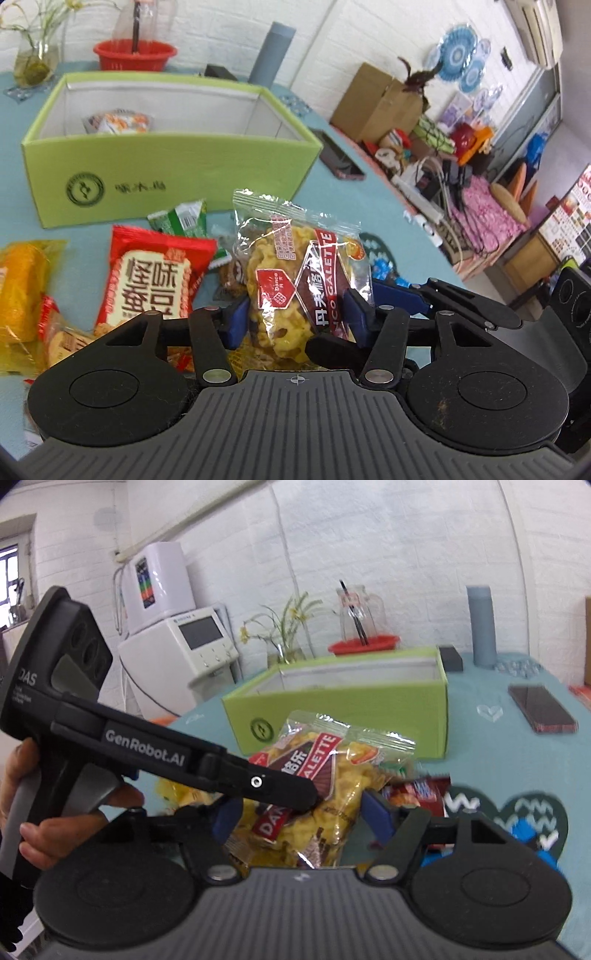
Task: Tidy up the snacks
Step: 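Grasp the clear bag of yellow crisps with the left gripper, then drop the crisps bag into the lime-green box, open left gripper, then grasp the small green packet with the left gripper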
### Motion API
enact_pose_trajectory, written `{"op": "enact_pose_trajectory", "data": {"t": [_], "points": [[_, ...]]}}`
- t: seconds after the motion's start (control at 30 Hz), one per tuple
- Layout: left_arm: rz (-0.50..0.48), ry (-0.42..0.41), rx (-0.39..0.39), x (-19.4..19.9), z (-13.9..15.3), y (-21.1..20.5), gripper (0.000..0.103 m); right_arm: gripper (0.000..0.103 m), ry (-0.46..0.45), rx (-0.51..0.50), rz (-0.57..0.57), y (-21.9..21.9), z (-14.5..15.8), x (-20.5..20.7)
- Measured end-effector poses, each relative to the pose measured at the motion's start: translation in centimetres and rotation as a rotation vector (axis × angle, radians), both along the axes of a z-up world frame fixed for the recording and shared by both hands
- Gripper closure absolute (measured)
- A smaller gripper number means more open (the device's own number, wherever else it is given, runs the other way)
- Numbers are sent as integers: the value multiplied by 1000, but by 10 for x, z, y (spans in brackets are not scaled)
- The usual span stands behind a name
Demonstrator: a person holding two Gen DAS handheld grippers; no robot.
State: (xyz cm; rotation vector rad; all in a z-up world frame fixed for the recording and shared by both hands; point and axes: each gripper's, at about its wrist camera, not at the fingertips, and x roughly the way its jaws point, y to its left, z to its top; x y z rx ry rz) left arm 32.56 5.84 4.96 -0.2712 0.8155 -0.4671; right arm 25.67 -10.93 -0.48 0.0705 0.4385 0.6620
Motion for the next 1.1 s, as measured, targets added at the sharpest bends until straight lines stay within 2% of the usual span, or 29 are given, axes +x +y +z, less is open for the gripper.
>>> {"op": "enact_pose_trajectory", "data": {"t": [0.07, 0.2, 0.3, 0.37, 0.47, 0.6, 0.67, 0.7, 0.73, 0.8, 0.97, 1.1], "points": [[14, -43, 11, 6, 12, 4, 68, 22, -45, -22, 21, 12, 10, 10], [44, -105, 33, 49, 36, 13, 69, 22, -131, -90, 26, 35, 33, 50], [53, -127, 21, 94, 51, 22, 69, 22, -159, -121, 27, 46, 53, 93], [63, -133, 23, 124, 54, 27, 69, 22, -142, -139, 33, 53, 62, 124], [82, -106, 28, 168, 46, 35, 69, 23, -96, -168, 40, 65, 59, 167], [96, -21, 45, 207, 13, 37, 70, 24, -10, -200, 43, 72, 33, 211], [97, -4, 71, 214, -2, 37, 61, 23, 28, -217, 48, 75, 19, 221], [102, -5, 86, 215, -8, 37, 56, 22, 30, -227, 50, 77, 15, 222], [108, -10, 96, 215, -10, 37, 45, 18, 6, -243, 46, 78, 15, 220], [127, -22, 92, 210, -8, 40, 41, 10, -4, -232, 36, 74, 21, 215], [163, -137, 68, 166, 30, 50, 31, 9, -86, -167, 16, 49, 48, 165], [168, -219, 27, 106, 56, 54, 24, 9, -101, -108, 20, 24, 51, 99]]}}
